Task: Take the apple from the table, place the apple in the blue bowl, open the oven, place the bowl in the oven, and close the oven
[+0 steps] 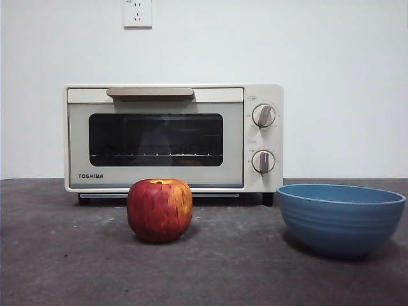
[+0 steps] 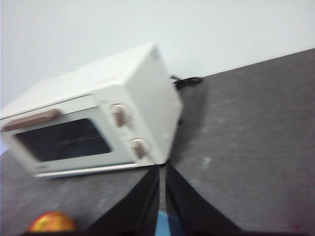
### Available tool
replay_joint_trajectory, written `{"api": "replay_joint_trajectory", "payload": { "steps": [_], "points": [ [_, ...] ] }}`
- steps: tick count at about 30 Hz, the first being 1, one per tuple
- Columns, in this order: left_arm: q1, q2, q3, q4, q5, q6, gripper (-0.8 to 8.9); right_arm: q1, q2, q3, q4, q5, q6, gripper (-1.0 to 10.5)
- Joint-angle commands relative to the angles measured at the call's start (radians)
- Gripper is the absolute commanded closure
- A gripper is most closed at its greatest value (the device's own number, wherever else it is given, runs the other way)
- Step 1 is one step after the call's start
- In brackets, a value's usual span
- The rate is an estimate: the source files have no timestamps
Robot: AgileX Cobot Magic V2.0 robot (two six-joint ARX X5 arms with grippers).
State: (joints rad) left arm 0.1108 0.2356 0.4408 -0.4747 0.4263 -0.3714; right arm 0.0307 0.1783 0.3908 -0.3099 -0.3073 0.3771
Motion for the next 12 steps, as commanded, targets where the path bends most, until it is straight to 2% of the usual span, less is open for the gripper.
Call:
{"api": "replay_joint_trajectory", "payload": {
  "steps": [1,7,12],
  "points": [
    [-0.022,0.054,0.08,-0.037,0.036,0.06,8.06,0.004,0.069,0.104,-0.067,-0.062,-0.06,9.4],
    [-0.112,0.163,0.203,-0.187,0.096,0.148,8.06,0.029,0.246,0.316,-0.305,-0.192,-0.208,9.4],
    [-0.211,0.212,0.257,-0.286,0.098,0.195,8.06,0.085,0.355,0.444,-0.502,-0.217,-0.347,9.4]
  ]
}}
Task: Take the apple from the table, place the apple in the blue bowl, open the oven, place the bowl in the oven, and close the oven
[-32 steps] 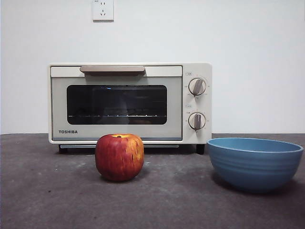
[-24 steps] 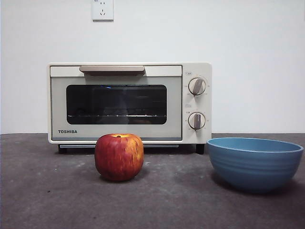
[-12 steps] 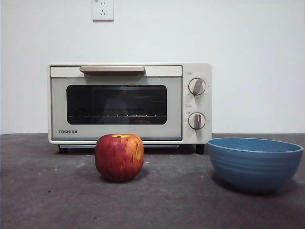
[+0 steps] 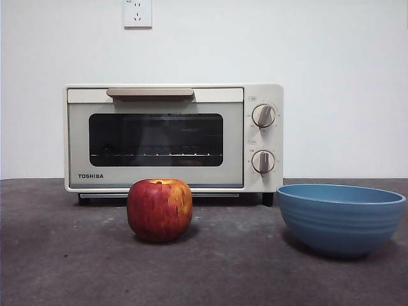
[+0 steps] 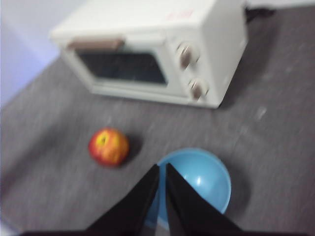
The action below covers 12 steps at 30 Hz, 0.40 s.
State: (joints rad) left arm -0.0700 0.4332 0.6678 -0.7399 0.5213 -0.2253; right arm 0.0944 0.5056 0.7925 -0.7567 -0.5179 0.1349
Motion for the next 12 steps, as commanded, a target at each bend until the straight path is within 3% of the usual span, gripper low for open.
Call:
{"api": "replay_joint_trajectory", "payload": {
  "steps": [1,9,10,12],
  "points": [
    [-0.048,0.022,0.039,-0.038,0.003,0.058,8.06,0.038,0.042,0.058,-0.085,-0.006,-0.121,9.4],
    [-0.101,0.032,0.048,-0.056,0.003,0.063,8.06,0.141,0.064,0.08,-0.152,-0.001,-0.146,9.4],
    [-0.101,0.032,0.048,-0.056,0.003,0.063,8.06,0.146,0.064,0.08,-0.152,-0.002,-0.146,9.0],
    [-0.101,0.032,0.048,-0.056,0.003,0.063,8.06,0.153,0.064,0.08,-0.153,-0.001,-0.127,6.1]
  ]
}}
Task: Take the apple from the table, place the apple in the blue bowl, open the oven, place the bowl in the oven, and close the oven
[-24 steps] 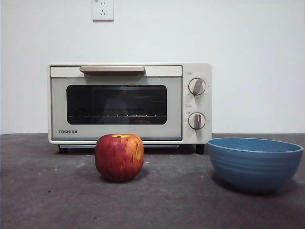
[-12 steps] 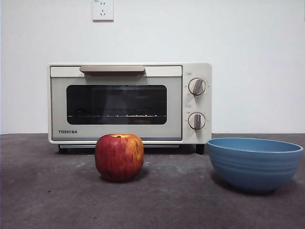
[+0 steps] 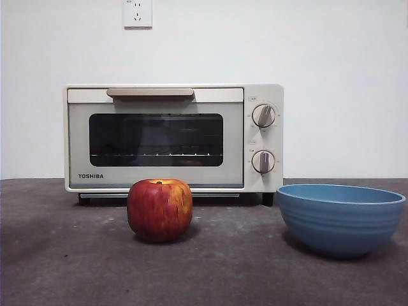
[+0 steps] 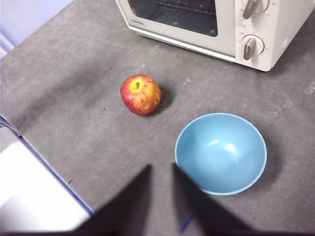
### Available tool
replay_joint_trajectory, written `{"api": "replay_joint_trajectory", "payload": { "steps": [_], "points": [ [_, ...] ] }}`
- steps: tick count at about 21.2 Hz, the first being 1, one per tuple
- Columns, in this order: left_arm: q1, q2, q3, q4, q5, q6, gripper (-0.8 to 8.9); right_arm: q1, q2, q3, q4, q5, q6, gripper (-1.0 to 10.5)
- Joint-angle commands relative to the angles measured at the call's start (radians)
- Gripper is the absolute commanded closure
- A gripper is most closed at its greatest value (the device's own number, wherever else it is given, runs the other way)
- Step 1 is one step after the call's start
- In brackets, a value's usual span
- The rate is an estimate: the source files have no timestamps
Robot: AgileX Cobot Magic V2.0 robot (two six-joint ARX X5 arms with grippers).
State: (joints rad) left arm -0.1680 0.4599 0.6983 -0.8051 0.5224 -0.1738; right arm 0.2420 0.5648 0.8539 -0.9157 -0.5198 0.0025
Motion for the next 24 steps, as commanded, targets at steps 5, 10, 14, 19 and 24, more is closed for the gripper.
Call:
{"api": "replay_joint_trajectory", "payload": {
  "steps": [5,10,14,19,24],
  "points": [
    [-0.003,0.005,0.017,0.013,0.002,0.012,8.06,0.006,0.074,0.019,0.007,0.003,0.072,4.6],
    [-0.002,0.005,0.017,0.018,0.001,0.012,8.06,0.106,0.243,0.063,0.111,0.015,0.129,4.6],
    [-0.002,0.006,0.017,0.019,0.001,0.012,8.06,0.296,0.452,0.164,0.202,0.124,0.155,4.6],
    [-0.003,0.005,0.017,0.019,0.001,0.012,8.06,0.483,0.764,0.359,0.245,0.272,0.151,4.6],
    [-0.002,0.005,0.017,0.019,0.001,0.012,8.06,0.573,1.043,0.522,0.264,0.341,0.151,4.6]
  ]
}}
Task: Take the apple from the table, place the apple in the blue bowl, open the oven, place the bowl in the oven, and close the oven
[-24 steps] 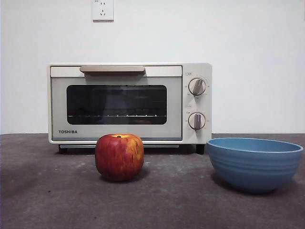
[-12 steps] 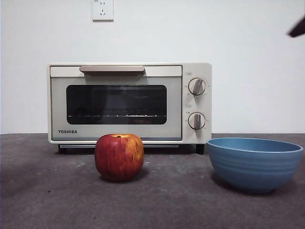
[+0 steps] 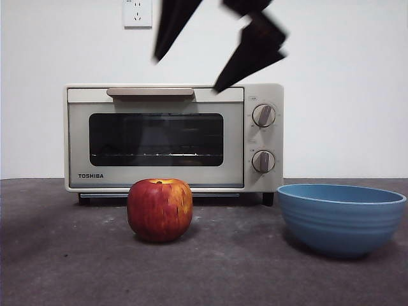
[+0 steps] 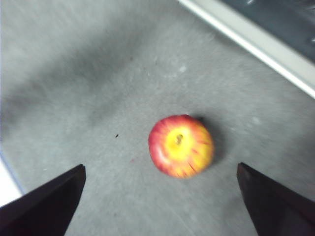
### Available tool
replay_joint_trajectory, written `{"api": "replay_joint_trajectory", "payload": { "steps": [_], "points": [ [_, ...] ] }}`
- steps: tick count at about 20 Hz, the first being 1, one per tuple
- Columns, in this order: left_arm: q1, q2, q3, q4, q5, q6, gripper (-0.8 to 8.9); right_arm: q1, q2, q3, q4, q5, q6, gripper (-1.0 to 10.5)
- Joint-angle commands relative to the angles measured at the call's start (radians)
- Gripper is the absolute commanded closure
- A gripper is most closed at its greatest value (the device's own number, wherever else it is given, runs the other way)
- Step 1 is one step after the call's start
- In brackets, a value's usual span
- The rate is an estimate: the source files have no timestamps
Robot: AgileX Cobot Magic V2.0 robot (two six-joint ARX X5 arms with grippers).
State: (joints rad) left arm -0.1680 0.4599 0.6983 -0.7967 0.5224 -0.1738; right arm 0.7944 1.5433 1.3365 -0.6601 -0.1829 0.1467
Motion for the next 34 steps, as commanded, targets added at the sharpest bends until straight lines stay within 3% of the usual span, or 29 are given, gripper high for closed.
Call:
{"api": "replay_joint_trajectory", "payload": {
  "steps": [1,9,19,22,26,34],
  "points": [
    [-0.002,0.005,0.017,0.011,0.001,0.013,8.06,0.032,0.109,0.057,0.022,0.009,0.008,4.6],
    [-0.003,0.005,0.017,0.01,0.001,0.012,8.06,0.065,0.306,0.08,0.101,0.133,0.01,4.6],
    [-0.003,0.005,0.017,0.005,0.001,0.012,8.06,0.063,0.437,0.079,0.135,0.148,0.011,4.6],
    [-0.003,0.005,0.017,0.004,0.001,0.012,8.06,0.063,0.448,0.079,0.129,0.178,0.011,4.8],
    [-0.002,0.005,0.017,0.005,0.001,0.012,8.06,0.063,0.45,0.079,0.104,0.183,0.021,6.1],
    [-0.003,0.005,0.017,0.012,0.001,0.013,8.06,0.062,0.328,0.085,0.061,0.184,0.032,6.2]
  ]
}}
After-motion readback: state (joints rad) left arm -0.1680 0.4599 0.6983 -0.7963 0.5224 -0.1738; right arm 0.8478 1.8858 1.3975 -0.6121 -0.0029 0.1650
